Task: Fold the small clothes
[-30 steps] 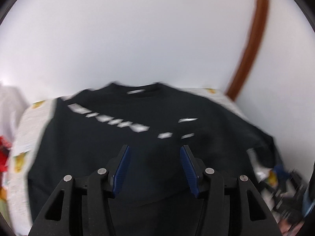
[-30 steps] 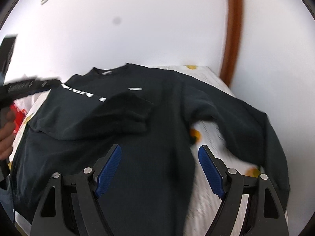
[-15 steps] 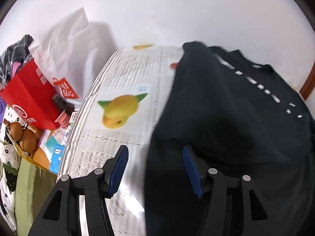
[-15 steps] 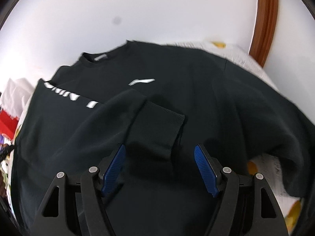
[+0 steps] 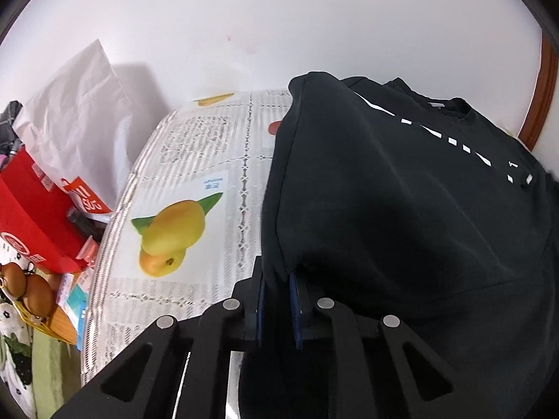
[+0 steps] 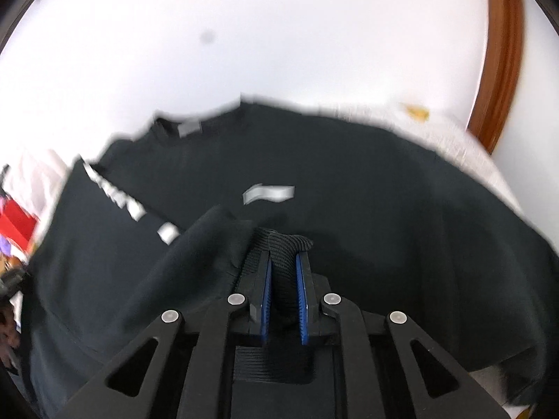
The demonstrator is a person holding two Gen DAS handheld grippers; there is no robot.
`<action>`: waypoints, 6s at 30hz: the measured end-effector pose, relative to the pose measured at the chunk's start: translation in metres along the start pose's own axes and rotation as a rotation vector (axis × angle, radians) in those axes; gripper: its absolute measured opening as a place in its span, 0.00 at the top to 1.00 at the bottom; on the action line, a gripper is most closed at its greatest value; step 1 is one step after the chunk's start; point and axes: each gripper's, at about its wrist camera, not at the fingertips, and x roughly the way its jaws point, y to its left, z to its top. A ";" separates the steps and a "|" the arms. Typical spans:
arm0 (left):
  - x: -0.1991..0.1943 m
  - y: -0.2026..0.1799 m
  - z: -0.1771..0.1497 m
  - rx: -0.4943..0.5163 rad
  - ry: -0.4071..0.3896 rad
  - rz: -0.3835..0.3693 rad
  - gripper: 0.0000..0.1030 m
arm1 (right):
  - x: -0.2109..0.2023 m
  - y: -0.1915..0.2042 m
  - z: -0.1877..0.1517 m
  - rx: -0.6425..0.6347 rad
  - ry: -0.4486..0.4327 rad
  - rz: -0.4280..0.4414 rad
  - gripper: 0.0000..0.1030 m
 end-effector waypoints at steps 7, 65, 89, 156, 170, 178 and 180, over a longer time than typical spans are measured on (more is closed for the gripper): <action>-0.002 0.002 -0.003 -0.032 0.009 -0.007 0.89 | -0.014 -0.027 -0.001 -0.002 0.032 -0.044 0.88; -0.106 0.017 -0.111 -0.059 0.012 -0.086 0.39 | -0.165 0.070 -0.064 -0.107 -0.133 -0.245 0.95; -0.086 0.015 -0.115 -0.057 0.027 -0.145 0.34 | 0.029 0.366 0.026 -0.231 -0.033 0.248 0.95; -0.129 -0.001 -0.150 -0.187 0.038 -0.164 0.92 | -0.132 -0.007 -0.189 0.022 0.004 -0.117 0.92; -0.158 -0.001 -0.192 -0.179 0.047 -0.272 0.80 | -0.146 -0.024 -0.216 0.079 0.031 -0.058 0.69; -0.171 -0.013 -0.206 -0.145 0.058 -0.340 0.71 | -0.160 -0.007 -0.243 -0.011 0.010 -0.020 0.60; -0.171 -0.019 -0.203 -0.129 0.055 -0.334 0.70 | -0.159 -0.005 -0.243 0.006 -0.001 -0.025 0.58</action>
